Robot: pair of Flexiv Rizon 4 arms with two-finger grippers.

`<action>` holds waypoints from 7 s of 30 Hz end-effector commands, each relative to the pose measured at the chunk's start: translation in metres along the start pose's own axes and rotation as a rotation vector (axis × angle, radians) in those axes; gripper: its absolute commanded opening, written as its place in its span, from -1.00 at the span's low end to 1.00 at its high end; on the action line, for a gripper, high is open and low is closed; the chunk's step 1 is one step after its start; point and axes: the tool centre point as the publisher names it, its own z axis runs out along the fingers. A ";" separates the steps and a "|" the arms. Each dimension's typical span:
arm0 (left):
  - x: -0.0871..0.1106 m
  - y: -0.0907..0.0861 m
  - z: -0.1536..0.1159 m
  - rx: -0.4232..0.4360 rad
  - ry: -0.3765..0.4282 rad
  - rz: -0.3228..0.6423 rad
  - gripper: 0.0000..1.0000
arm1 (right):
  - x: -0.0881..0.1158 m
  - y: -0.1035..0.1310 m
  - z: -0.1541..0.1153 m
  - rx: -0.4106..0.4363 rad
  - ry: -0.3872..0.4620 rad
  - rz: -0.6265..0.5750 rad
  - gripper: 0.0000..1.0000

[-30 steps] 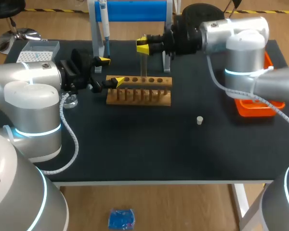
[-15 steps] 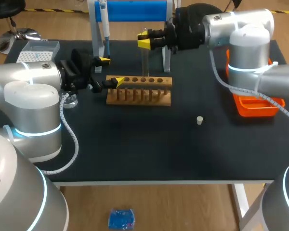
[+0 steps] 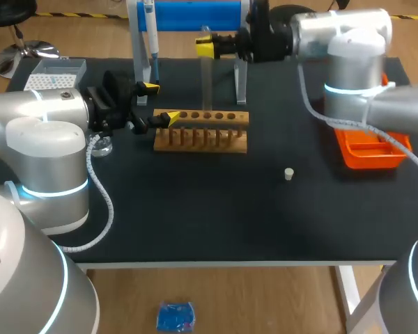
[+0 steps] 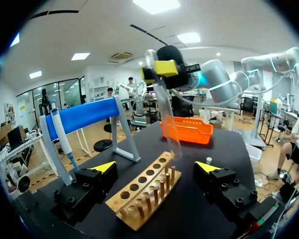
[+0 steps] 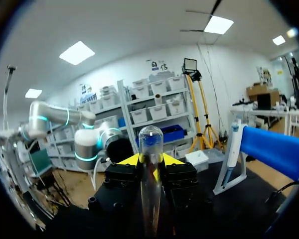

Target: Invert the test tube, pick up the pipette, mount the tip to pipette, aspirate from beaker and dispense into the tube, eject the tip, return the pipette, and cap with the stopper.

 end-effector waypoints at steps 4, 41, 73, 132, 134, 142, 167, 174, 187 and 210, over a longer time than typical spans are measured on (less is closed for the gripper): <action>0.000 0.000 0.001 0.000 -0.003 0.000 1.00 | -0.025 0.002 0.007 0.000 0.116 0.660 -1.00; 0.000 0.000 0.001 0.000 -0.003 0.000 1.00 | -0.018 -0.014 -0.026 -0.141 0.087 1.392 -1.00; 0.000 0.000 0.001 0.000 -0.003 0.000 1.00 | -0.006 -0.033 -0.030 -0.030 0.083 1.231 -1.00; 0.050 -0.084 0.007 0.367 0.377 2.041 1.00 | -0.006 -0.033 -0.030 -0.030 0.083 1.231 -1.00; 0.051 -0.086 0.008 0.334 0.333 2.071 1.00 | -0.006 -0.033 -0.030 -0.030 0.083 1.231 -1.00; 0.056 -0.089 0.015 0.324 0.265 2.132 1.00 | -0.006 -0.033 -0.030 -0.030 0.083 1.231 -1.00; 0.061 -0.087 0.024 0.406 0.095 1.668 1.00 | -0.006 -0.033 -0.030 -0.030 0.083 1.231 -1.00; 0.059 -0.085 0.029 0.451 0.086 1.555 1.00 | -0.006 -0.033 -0.030 -0.030 0.083 1.231 -1.00; 0.060 -0.093 0.030 0.484 0.045 1.480 1.00 | -0.006 -0.033 -0.030 -0.030 0.083 1.231 -1.00; 0.084 -0.115 0.056 0.590 0.129 1.528 1.00 | -0.006 -0.033 -0.030 -0.030 0.083 1.231 -1.00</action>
